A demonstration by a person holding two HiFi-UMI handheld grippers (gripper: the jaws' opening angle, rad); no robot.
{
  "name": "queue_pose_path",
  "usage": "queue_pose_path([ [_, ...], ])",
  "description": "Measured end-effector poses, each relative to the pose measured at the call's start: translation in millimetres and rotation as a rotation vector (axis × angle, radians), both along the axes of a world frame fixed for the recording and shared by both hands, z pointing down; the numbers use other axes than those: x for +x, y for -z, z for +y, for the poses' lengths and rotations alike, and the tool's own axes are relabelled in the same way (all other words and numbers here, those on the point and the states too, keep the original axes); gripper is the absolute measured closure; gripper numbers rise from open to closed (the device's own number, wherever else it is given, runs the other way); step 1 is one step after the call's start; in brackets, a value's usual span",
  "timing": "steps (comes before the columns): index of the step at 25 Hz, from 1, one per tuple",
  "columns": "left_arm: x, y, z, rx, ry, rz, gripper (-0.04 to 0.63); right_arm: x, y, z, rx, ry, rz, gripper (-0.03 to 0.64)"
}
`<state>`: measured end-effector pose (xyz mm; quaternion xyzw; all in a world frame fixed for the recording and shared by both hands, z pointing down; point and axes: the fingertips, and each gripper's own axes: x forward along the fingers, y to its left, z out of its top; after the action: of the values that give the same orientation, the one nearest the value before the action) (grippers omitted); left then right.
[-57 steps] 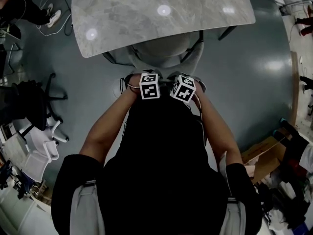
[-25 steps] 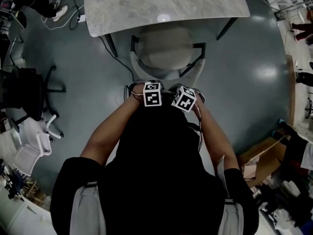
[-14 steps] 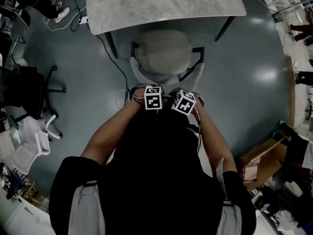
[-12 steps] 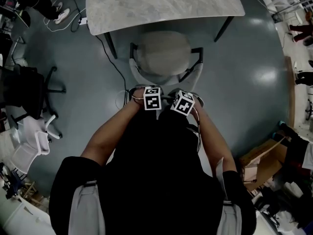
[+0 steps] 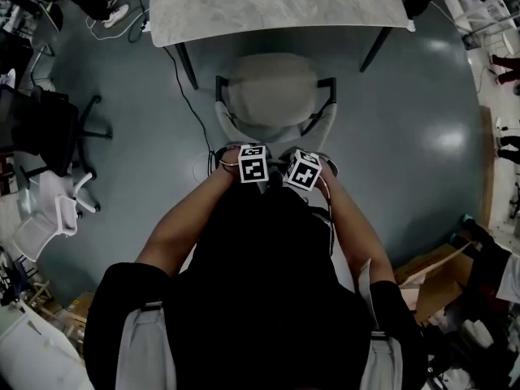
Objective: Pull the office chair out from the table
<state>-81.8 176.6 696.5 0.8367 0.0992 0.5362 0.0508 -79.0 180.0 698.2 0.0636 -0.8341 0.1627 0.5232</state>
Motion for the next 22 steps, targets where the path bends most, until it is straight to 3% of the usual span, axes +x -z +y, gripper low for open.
queue_pose_path([
  [10,11.3,1.2,28.7,0.027,0.068,0.003,0.511,10.1,1.0,27.7,0.018,0.046,-0.028,0.532],
  [22,13.3,2.9,78.5,0.023,0.078,0.014,0.512,13.3,-0.4,77.9,0.01,0.047,-0.028,0.532],
])
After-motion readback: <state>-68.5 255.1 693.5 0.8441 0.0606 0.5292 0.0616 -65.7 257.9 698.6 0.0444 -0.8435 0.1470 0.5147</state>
